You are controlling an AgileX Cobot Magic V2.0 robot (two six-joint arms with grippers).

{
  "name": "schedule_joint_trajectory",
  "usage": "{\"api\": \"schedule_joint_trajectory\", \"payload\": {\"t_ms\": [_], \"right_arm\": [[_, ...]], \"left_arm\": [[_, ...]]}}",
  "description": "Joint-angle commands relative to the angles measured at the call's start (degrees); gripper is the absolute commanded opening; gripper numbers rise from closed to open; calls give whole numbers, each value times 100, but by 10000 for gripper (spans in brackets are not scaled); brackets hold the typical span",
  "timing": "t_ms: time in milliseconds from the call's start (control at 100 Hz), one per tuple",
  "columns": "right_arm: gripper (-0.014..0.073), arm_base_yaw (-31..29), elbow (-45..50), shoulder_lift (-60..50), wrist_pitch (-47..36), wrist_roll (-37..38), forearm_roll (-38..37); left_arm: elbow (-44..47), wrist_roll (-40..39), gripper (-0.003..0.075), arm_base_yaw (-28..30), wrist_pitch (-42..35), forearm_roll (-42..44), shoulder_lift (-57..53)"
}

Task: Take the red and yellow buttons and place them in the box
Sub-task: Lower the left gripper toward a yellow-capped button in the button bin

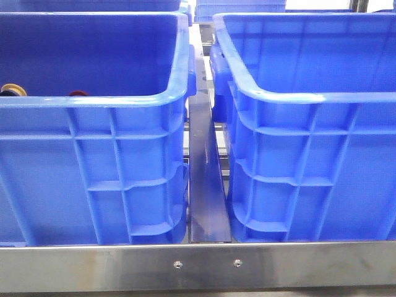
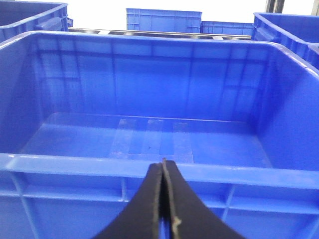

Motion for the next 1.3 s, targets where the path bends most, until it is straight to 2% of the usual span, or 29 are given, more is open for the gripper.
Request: {"api": "schedule_joint_trajectory", "payload": {"t_ms": [0,150,530,800,1050,1290], "right_arm": [[-56,-33,25,-27,-441,-15,-56],[-56,-33,25,-27,-441,-15,-56],[-56,-33,25,-27,-441,-15,-56],[-56,-33,25,-27,-441,-15,-56],[-56,-33,25,-27,-441,-15,-56],[-56,-33,25,-27,-441,-15,-56]], "left_arm": [[122,-30,-20,-47,-456,0,-173],[122,5,-20,-47,-456,480,-173],[122,5,-20,-47,-469,480,-173],[5,-30,-20,-47,-1190,390,-173],[-736,-30,-20,-47,-620,390,-173],[-1721,-30,-20,-47,723,390,115]]}}
